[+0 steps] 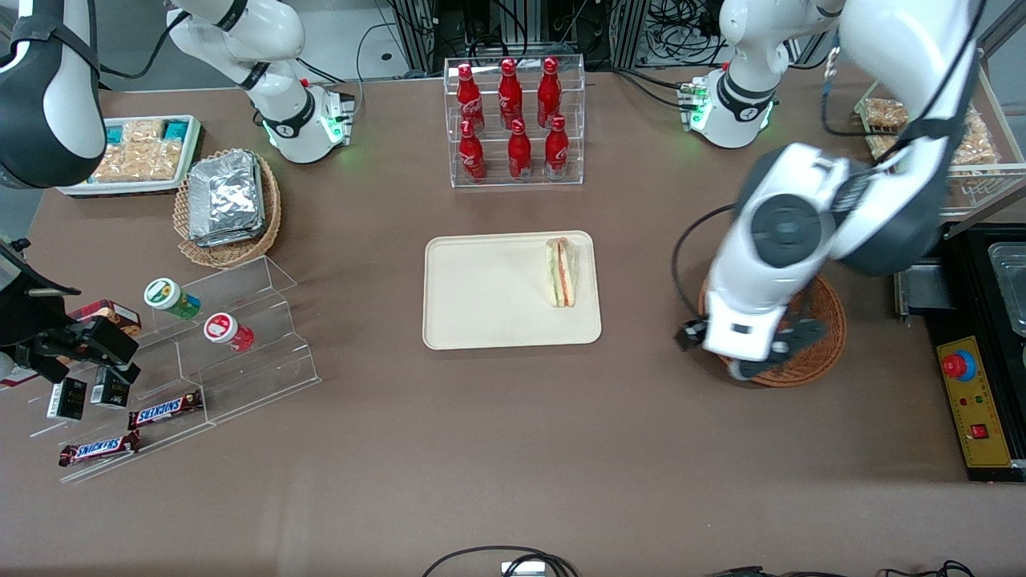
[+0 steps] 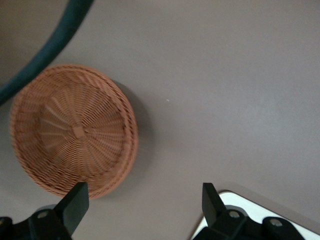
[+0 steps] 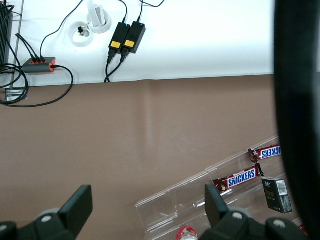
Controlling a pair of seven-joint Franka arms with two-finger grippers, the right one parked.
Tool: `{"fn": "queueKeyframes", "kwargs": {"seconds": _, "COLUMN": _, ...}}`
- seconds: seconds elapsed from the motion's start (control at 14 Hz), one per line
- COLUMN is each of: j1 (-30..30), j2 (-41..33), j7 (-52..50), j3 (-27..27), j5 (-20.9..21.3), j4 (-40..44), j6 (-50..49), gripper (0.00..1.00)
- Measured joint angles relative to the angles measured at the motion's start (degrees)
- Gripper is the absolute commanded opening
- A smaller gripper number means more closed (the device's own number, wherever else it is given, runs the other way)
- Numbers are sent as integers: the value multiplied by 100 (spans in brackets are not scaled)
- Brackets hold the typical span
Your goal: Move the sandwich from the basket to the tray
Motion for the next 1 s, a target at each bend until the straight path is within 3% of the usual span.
{"fn": "queueKeyframes", "kwargs": {"seconds": 0.43, "j1": -108, "j2": -1343, "j7": 2840, "j3": 1647, "j5": -1326, "j4": -108, "j6": -1083, "gripper": 100}}
{"fn": "queueKeyframes", "kwargs": {"seconds": 0.79, "j1": -119, "j2": -2074, "j7": 4580, "j3": 2542, "j5": -1930, "j4": -138, "j6": -1600, "gripper": 100}}
{"fn": "queueKeyframes", "kwargs": {"seconds": 1.0, "j1": -144, "j2": -2264, "j7": 5035, "j3": 2670, "j5": -1982, "j4": -160, "j6": -1657, "gripper": 100}}
